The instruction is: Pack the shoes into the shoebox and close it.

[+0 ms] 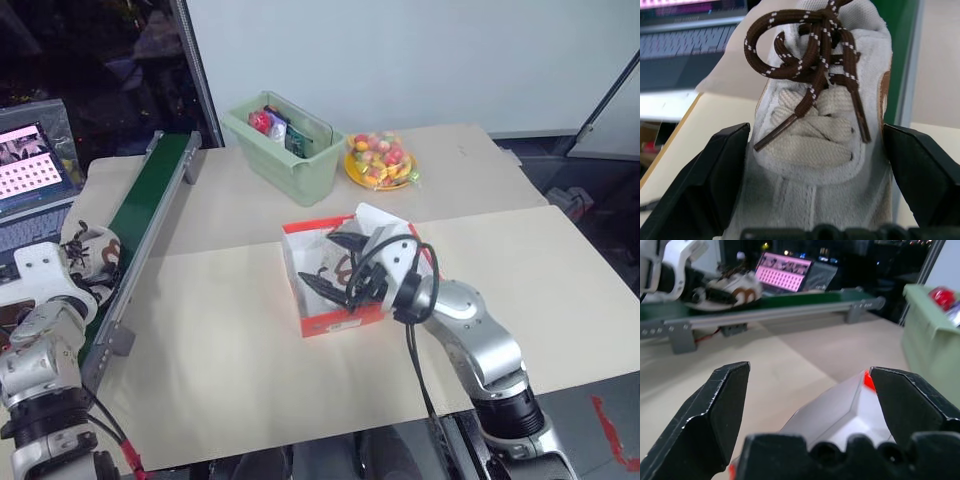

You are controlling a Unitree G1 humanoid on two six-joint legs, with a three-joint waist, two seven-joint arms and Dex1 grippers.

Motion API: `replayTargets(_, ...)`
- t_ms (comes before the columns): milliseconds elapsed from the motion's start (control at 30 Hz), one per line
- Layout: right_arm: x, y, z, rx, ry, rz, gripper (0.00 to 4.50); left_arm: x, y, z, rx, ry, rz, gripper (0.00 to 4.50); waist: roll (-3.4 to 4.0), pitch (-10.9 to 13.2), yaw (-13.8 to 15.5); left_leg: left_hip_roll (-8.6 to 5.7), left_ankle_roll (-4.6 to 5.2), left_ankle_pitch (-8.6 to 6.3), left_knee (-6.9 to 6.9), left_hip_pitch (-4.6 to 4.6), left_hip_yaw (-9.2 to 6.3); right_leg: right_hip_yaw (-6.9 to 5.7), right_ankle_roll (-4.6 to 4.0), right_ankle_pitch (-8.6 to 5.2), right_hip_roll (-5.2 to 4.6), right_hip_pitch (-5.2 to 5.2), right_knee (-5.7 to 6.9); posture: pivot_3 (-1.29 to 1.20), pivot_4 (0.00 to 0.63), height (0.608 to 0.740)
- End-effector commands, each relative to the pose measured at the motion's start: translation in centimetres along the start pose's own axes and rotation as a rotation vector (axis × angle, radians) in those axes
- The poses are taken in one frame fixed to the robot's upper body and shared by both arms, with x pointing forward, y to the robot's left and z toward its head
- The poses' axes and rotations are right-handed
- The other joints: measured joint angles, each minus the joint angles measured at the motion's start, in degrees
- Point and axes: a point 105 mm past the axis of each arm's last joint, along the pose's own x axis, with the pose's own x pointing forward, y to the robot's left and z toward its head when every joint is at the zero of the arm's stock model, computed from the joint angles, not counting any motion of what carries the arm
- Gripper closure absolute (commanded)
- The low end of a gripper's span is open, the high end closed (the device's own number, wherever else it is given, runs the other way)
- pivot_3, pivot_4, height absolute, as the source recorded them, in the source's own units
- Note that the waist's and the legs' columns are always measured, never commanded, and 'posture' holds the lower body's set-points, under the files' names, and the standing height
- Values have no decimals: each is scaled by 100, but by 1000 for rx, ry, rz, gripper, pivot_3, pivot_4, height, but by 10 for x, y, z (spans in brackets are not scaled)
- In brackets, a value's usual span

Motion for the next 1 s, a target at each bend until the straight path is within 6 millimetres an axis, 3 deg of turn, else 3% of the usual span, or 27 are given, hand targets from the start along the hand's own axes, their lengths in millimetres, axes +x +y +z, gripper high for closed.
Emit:
replayTargets(33, 0, 0, 20, -17, -66, 0, 0, -1, -10, 9, -7, -22, -35, 1022, 0, 0, 27, 0, 0, 0, 0, 1, 1, -1, 0, 0, 0, 2, 0, 0, 150, 740)
replayTargets(267, 1, -2, 20, -12, -67, -13, 0, -1, -10, 8, 9, -6, -30, 3365, 0, 0, 97, 0, -1, 1, 0, 12, 6, 0, -1, 0, 0, 10, 0, 0, 150, 740)
replayTargets(400, 1, -4, 21, -9, -68, -22, 0, -1, -10, 7, 18, 1, -33, 4133, 0, 0, 114, -1, -1, 1, 0, 20, 10, 1, 0, 0, 0, 19, 0, 0, 150, 740)
replayTargets(600, 1, -8, 18, -4, -55, -36, 0, -1, -23, 20, 88, -53, -29, 4133, 0, 0, 122, 0, -1, 0, -3, 43, 15, -7, 1, -1, 0, 51, -9, 0, 150, 740)
replayTargets(667, 2, -11, 17, 28, -53, -49, 0, -8, -35, 50, 220, -201, -1, 4133, -2, 2, 130, -1, -2, 0, -3, 43, 15, -10, 1, -1, 0, 54, -12, 0, 150, 740)
replayTargets(767, 8, -24, 11, 177, -28, -108, 0, -27, -72, 94, 405, -437, -43, 4133, -38, 19, 131, 2, -6, -1, -3, 37, 12, -15, -1, 0, 0, 54, -19, 0, 150, 740)
replayTargets(867, 14, -42, 8, 374, -27, -178, 0, -46, -112, 119, 516, -600, -120, 4133, -40, 20, 127, 6, -21, -12, -3, 33, -5, -10, -4, 2, 0, 50, -34, 0, 150, 740)
replayTargets(933, 17, -51, 10, 515, -39, -196, 0, -52, -132, 124, 501, -630, -173, 4133, -40, 20, 126, 5, -19, -14, -7, 24, -9, -9, -5, 4, 0, 46, -46, 0, 150, 740)
replayTargets(1000, 21, -64, 10, 709, -67, -225, 0, -60, -167, 117, 361, -588, -355, 4133, -39, 19, 123, 6, -14, -19, -16, 20, -10, -7, -5, 4, 0, 40, -57, 0, 150, 740)
